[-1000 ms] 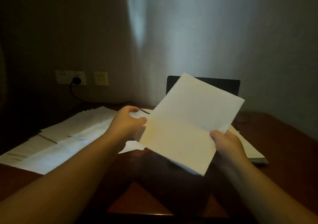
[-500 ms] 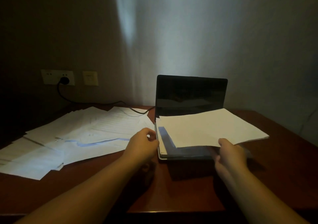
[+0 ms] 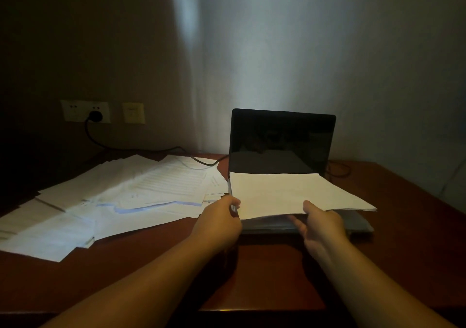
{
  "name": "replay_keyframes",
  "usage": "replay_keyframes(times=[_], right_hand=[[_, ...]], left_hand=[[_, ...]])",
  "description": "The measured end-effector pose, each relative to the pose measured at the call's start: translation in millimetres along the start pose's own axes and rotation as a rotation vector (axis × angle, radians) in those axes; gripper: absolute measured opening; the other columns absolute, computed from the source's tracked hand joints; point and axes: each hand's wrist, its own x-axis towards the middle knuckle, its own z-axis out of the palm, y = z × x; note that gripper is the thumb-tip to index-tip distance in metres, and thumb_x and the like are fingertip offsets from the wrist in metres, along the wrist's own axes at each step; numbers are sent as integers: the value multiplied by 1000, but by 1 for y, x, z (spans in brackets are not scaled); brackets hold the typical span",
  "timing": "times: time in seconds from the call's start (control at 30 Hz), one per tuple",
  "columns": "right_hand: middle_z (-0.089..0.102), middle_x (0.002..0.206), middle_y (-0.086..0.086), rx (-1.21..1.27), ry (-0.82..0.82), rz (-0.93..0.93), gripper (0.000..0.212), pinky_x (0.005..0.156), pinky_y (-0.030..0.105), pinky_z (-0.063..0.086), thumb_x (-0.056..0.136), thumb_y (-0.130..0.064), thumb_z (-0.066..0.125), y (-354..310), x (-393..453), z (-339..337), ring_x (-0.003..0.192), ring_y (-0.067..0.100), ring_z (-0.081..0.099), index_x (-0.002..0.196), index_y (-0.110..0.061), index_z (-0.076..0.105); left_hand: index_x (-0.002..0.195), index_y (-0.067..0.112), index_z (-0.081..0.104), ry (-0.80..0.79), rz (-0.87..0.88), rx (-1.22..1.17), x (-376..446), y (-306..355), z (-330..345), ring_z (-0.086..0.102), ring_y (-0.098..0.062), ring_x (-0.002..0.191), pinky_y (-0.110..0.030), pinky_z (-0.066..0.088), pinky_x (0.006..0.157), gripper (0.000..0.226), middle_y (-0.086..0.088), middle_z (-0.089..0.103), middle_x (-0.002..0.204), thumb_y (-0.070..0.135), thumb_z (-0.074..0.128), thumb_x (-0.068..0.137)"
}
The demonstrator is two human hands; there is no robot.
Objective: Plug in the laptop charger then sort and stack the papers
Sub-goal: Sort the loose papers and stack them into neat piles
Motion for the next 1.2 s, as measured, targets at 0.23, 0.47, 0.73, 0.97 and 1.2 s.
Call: replay_keyframes(times=[0.23, 0.47, 0.73, 0.97, 1.2], right_hand=[[56, 98, 12, -131, -59, 30, 24, 59, 27, 56, 101, -22, 55, -3, -3, 4, 77, 21, 60, 115, -4, 53], [51, 99, 16, -2, -89, 141, 11, 62, 32, 55, 100, -1, 49, -10, -9, -1, 82, 25, 61, 110, -4, 51], [51, 100, 13, 151, -54, 104, 19, 57, 28, 53, 98, -2, 51, 3, -27, 0, 81, 25, 66, 117, -7, 50], [59, 100, 12, -123, -150, -65, 20, 60, 33, 60, 97, -3, 54, 18, -37, 25, 83, 30, 67, 114, -14, 57], [63, 98, 4, -449, -328, -293, 11, 56, 27, 59, 100, -14, 55, 26, -35, 77, 75, 23, 70, 107, -22, 58]], left_hand=[[139, 26, 53, -31, 20, 10, -3, -2, -1, 67, -24, 99, -38, 59, 88, 45, 1, 59, 134, 15, 56, 96], [122, 21, 64, 35, 115, 151, 1, -2, 5, 64, -14, 97, -32, 56, 90, 29, 0, 66, 121, 36, 58, 99], [117, 23, 67, 51, 105, 186, 6, -8, 10, 62, -12, 95, -30, 55, 88, 28, 2, 67, 114, 41, 60, 96], [137, 33, 50, 64, 136, 231, 5, -12, -1, 62, -13, 110, -32, 55, 93, 51, 9, 62, 130, 52, 61, 92], [134, 35, 55, 163, 95, 320, 14, -33, -40, 61, -14, 109, -30, 53, 90, 42, 8, 60, 131, 49, 59, 94]])
